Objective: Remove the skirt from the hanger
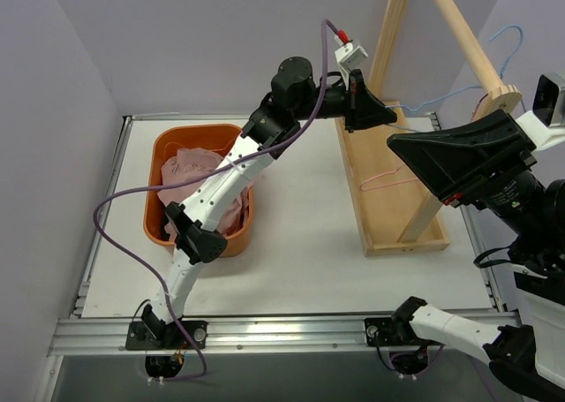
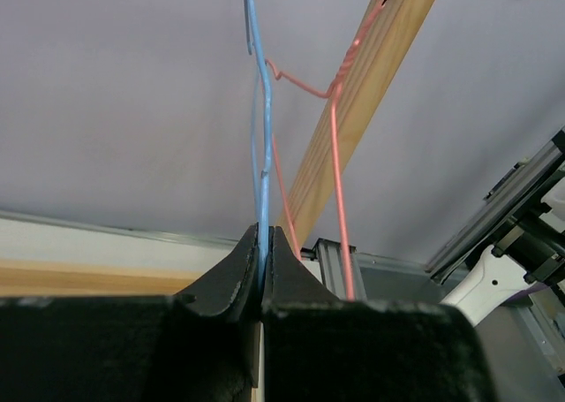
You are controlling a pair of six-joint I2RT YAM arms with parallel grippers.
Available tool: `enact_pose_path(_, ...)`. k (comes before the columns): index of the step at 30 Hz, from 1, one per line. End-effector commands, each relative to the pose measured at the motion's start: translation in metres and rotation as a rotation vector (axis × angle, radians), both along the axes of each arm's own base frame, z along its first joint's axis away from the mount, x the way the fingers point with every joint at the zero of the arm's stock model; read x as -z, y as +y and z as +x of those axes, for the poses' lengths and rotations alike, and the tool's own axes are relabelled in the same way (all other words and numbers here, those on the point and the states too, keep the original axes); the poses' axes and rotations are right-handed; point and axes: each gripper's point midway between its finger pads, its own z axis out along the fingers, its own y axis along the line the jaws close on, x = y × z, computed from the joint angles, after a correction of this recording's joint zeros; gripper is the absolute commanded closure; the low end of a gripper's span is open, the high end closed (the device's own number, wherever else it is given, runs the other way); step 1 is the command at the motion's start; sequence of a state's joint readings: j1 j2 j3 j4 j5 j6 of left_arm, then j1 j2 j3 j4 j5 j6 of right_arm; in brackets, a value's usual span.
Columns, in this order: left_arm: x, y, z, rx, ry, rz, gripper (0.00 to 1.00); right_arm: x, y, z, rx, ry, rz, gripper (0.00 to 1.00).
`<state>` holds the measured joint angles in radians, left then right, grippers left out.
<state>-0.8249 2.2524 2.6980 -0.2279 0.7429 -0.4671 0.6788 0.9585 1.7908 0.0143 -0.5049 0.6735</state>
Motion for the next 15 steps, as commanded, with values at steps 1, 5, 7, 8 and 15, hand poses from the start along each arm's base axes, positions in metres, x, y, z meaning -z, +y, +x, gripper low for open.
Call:
enact_pose_path(1,-0.065,0.025,-0.012,0.038,-0.104,-0.176,0.98,-0.007,-0.002,-0.004,-0.003,-0.054,0.017,1.00)
enact_pose_path(5,-0.067,0.037,-0.006,-0.006,-0.112,-0.160,0.98,-0.009,-0.004,-0.003,0.015,-0.058,0.007,1.00)
enact_pose_path(7,-0.080,0.050,-0.014,-0.031,-0.154,-0.170,0.98,-0.009,-0.004,-0.002,0.023,-0.055,0.002,1.00)
enact_pose_path(8,-0.070,0.049,-0.009,-0.041,-0.133,-0.142,0.98,-0.009,-0.004,-0.001,0.027,-0.055,0.002,1.00)
enact_pose_path(15,-0.059,0.063,-0.008,-0.087,-0.141,-0.075,0.98,-0.010,-0.006,0.001,0.052,-0.047,-0.015,1.00)
